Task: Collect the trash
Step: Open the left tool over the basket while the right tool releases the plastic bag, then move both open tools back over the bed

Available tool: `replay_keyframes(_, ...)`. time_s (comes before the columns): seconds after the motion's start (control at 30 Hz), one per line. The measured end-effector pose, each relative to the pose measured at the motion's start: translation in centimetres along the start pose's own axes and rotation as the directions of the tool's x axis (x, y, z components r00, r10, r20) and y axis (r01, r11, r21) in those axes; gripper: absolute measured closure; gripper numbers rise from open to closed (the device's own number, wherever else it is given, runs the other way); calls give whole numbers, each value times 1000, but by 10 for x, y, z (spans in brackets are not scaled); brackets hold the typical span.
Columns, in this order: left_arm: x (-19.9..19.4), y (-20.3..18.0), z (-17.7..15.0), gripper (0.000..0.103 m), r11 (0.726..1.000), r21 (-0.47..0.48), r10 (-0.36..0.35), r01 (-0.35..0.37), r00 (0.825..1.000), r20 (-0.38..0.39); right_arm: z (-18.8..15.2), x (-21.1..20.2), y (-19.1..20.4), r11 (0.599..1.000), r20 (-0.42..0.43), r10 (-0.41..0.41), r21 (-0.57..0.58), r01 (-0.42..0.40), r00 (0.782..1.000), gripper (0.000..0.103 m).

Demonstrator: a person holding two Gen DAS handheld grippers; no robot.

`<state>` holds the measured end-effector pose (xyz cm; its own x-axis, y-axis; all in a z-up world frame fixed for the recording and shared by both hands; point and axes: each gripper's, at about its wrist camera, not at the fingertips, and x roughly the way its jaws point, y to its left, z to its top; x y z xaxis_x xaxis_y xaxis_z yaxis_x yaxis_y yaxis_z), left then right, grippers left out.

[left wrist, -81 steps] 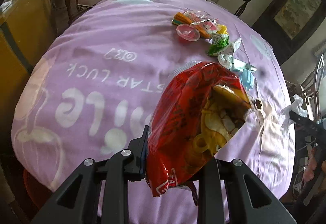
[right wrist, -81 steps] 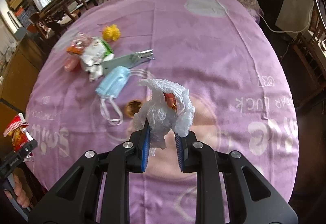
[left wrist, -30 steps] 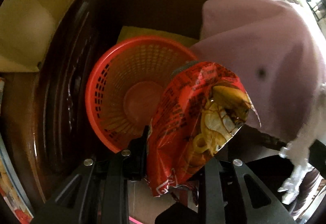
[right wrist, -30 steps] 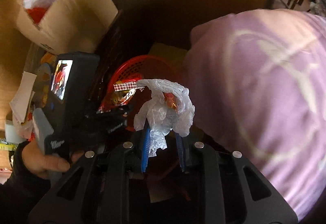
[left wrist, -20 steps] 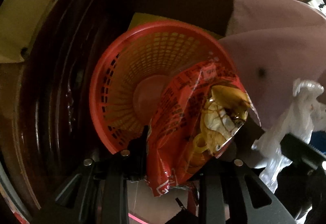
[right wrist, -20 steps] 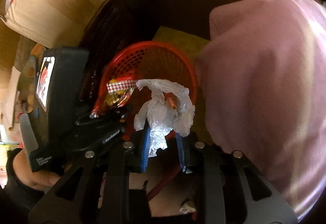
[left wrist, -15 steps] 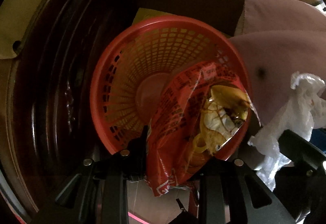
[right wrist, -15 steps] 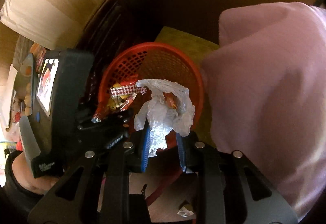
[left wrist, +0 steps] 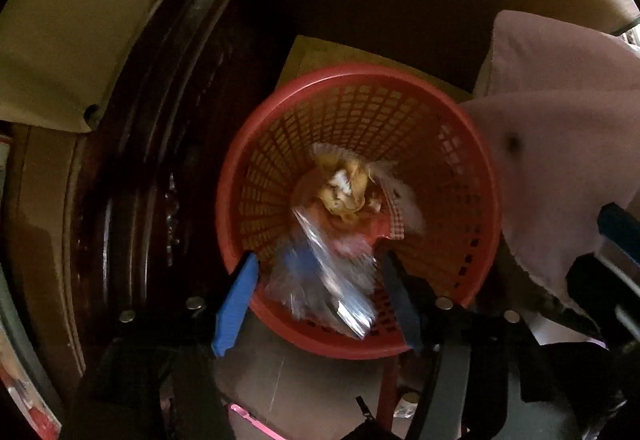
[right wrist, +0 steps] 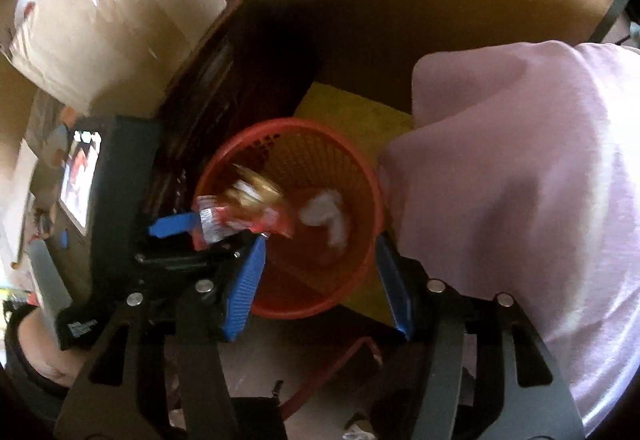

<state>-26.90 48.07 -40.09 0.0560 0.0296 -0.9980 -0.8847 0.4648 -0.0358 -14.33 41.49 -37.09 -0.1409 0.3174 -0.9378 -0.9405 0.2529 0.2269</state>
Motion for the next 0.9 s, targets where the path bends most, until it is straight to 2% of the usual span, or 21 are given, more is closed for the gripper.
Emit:
replay_keyframes(0.13,0,0,3,39,1000,-6,11,-11,1000,11,-3,-9,-4,1000,12,15,7,-15,1000,46)
replay_keyframes(0.3,-20,-4,-3,39,1000,2,20,-20,999,30,-13,-35,-9,1000,55,8,-10,-8,998,46)
replay_keyframes(0.37,-22,-11,-2,39,1000,15,17,-17,999,44,-20,-57,-12,1000,99,-1,-20,3,995,46)
replay_keyframes(0.47,-37,-23,-4,39,999,50,3,-7,997,71,-37,-88,-24,1000,168,-11,-6,12,986,39)
replay_keyframes(0.57,-51,-35,-5,39,997,71,-5,-2,995,104,-60,-119,-45,998,220,-52,53,41,974,38)
replay_keyframes(0.7,-85,-59,-13,39,992,122,-26,5,985,169,-91,-146,-83,982,248,-115,176,72,962,38)
replay_keyframes(0.77,-99,-74,-18,39,988,153,-35,4,979,200,-110,-162,-105,965,260,-154,249,88,953,38)
replay_keyframes(0.9,-120,-109,-31,39,975,220,-78,25,969,236,-149,-197,-150,914,288,-262,382,141,921,38)
